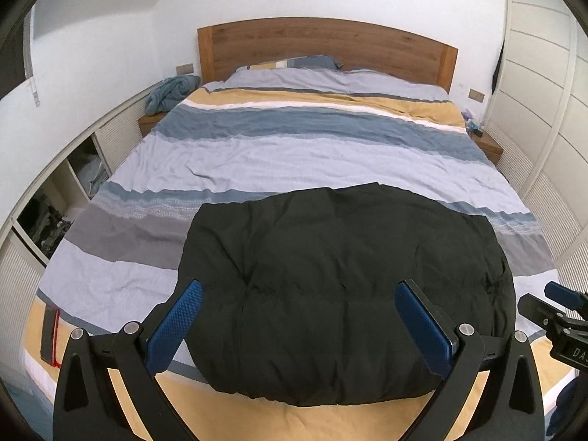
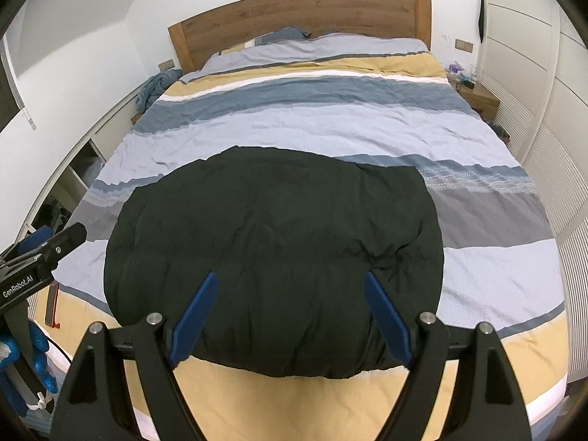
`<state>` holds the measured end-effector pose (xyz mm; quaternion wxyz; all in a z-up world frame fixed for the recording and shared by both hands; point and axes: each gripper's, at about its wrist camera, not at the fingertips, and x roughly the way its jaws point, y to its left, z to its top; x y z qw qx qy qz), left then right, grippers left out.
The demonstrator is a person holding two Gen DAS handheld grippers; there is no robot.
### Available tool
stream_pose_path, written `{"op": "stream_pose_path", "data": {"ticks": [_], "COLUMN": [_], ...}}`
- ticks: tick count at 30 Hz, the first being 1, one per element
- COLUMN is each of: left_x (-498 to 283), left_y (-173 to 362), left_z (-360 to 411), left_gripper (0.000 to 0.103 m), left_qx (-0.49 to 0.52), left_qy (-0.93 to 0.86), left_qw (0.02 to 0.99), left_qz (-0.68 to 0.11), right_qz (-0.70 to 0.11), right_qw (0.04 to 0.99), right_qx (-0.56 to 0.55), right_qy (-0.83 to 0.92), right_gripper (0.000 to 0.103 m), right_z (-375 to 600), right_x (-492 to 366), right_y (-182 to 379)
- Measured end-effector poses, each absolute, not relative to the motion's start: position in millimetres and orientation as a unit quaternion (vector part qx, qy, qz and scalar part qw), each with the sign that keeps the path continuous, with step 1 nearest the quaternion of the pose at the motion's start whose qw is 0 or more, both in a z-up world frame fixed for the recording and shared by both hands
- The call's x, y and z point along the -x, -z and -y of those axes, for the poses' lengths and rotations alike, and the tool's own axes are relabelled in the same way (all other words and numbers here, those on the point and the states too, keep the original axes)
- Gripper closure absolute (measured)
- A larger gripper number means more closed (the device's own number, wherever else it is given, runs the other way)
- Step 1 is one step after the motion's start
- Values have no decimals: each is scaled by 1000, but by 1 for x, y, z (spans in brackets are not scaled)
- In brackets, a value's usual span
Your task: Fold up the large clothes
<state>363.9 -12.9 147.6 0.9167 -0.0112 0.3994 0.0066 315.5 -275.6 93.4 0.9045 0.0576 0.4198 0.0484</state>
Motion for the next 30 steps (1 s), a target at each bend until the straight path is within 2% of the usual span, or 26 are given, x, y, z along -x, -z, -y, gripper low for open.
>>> {"op": "stream_pose_path", "data": {"ticks": [30], "left_x": [-329], "left_y": [-183], "left_z": [25], "left_gripper": [0], "left_qx": [-8], "left_qy": [-16], "left_qw": [920], "left_qz": [-391], "right_qz": [-387], "right_qw": [920], "right_qx": [-6], "right_qy": [-58], "right_gripper": [22], "right_z": [258], "right_x": [-284], "right_y": [-137]}}
